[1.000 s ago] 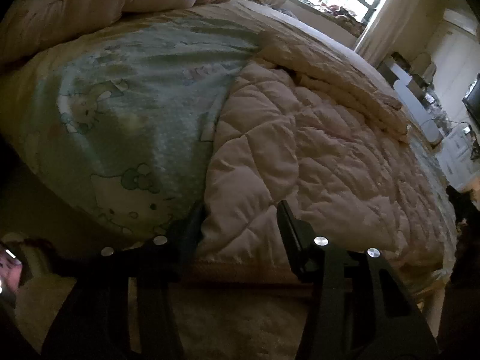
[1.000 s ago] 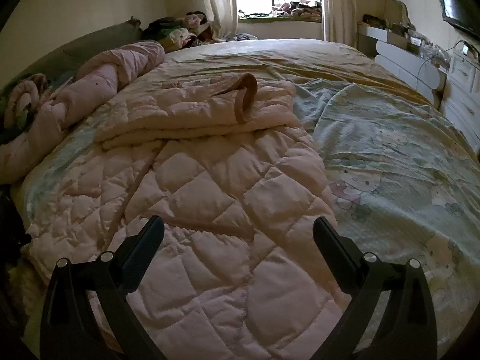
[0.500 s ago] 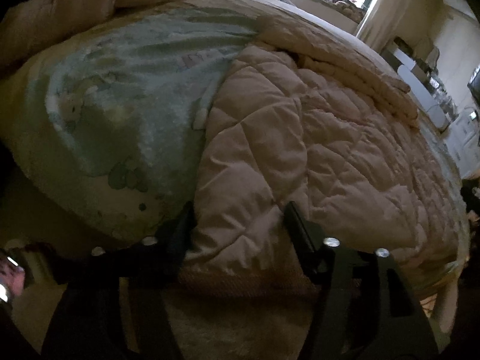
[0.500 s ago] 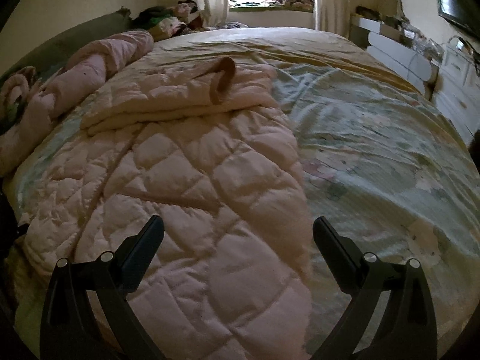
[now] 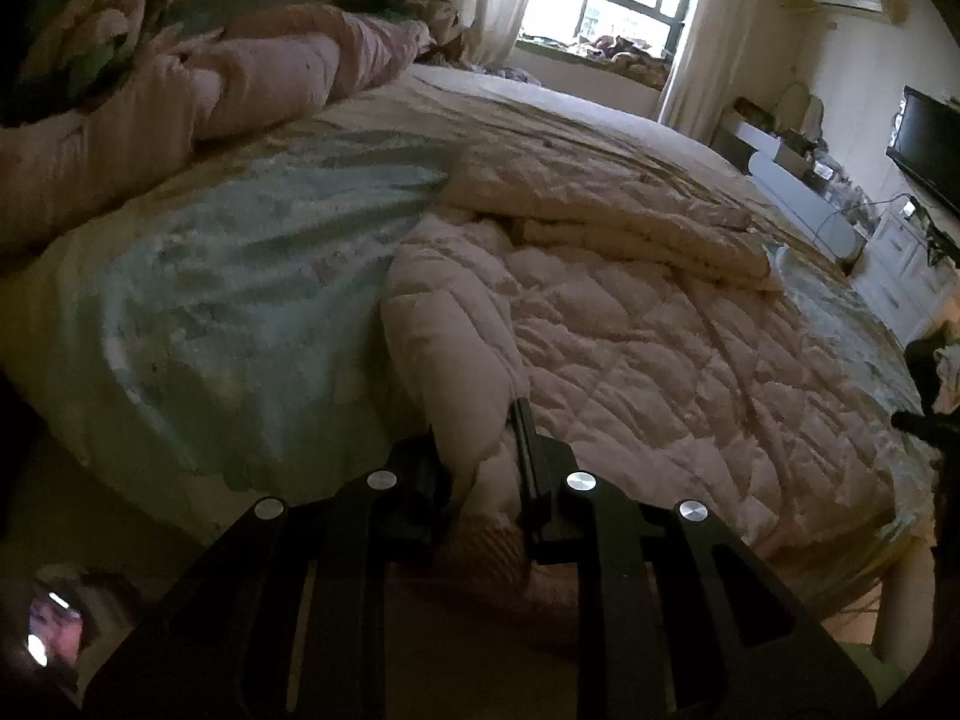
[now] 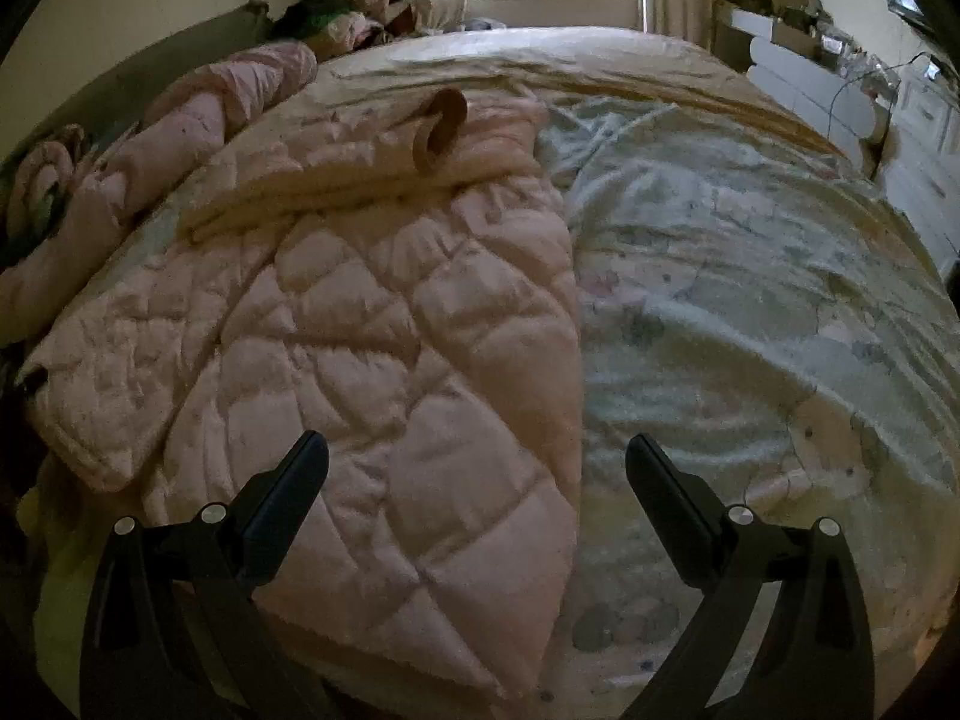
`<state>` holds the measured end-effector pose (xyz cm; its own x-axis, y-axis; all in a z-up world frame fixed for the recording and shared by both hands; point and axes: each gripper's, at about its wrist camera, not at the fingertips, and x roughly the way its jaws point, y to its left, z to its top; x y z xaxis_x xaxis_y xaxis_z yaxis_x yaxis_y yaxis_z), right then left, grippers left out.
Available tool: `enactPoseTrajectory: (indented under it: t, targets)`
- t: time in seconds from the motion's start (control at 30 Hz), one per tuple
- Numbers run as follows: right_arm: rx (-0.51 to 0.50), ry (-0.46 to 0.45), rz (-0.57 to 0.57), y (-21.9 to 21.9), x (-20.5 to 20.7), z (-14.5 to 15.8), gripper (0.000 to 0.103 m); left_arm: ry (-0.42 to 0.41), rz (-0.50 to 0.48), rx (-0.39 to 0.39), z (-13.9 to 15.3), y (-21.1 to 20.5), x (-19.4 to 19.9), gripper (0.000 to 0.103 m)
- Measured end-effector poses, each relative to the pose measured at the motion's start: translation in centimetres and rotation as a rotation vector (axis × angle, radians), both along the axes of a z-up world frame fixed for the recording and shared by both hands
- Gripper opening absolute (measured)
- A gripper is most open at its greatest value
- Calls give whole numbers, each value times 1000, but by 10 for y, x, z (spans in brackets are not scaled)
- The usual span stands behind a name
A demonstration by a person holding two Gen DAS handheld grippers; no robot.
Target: Fold large clothes
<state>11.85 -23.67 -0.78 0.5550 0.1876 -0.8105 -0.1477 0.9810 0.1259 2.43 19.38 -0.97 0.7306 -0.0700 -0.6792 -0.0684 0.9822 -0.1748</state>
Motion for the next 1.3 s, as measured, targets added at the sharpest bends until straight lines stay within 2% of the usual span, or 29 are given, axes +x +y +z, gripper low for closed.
enactPoseTrajectory:
  t: [0.4, 0.53, 0.57, 0.6, 0.77, 0.9, 1.1, 1.13, 1.17, 1.2, 1.23, 1.3]
  targets:
    - [72, 167, 27, -11, -28, -37, 99, -4, 8, 13, 6, -5, 4, 13]
    - [93, 196, 41, -8, -35, -45, 98, 1, 15, 31, 7, -8, 4, 13]
    - [104, 201, 44, -7, -37, -46, 97, 2, 16, 34, 8, -9, 4, 13]
    - [111, 205, 49, -7, -38, -47, 88, 2, 17, 38, 8, -10, 4, 13]
    - [135, 217, 48, -7, -40, -57, 72, 3, 20, 59, 8, -13, 4, 13]
    - [130, 215, 80, -7, -39, -55, 67, 6, 23, 63, 8, -14, 4, 13]
    - [156, 238, 60, -8, -36, -66, 72, 6, 26, 63, 6, -11, 6, 13]
    - [157, 237, 54, -8, -36, -67, 69, 6, 28, 63, 7, -11, 6, 13]
    - [169, 231, 49, -8, -35, -66, 45, 6, 28, 62, 7, -10, 6, 13]
    - [233, 210, 50, -13, -35, -58, 26, 4, 29, 62, 7, -10, 6, 13]
    - [297, 171, 38, -20, -34, -45, 23, 4, 28, 63, 7, -10, 6, 13]
    - [338, 124, 45, -24, -31, -26, 20, 0, 29, 59, 9, -9, 8, 13]
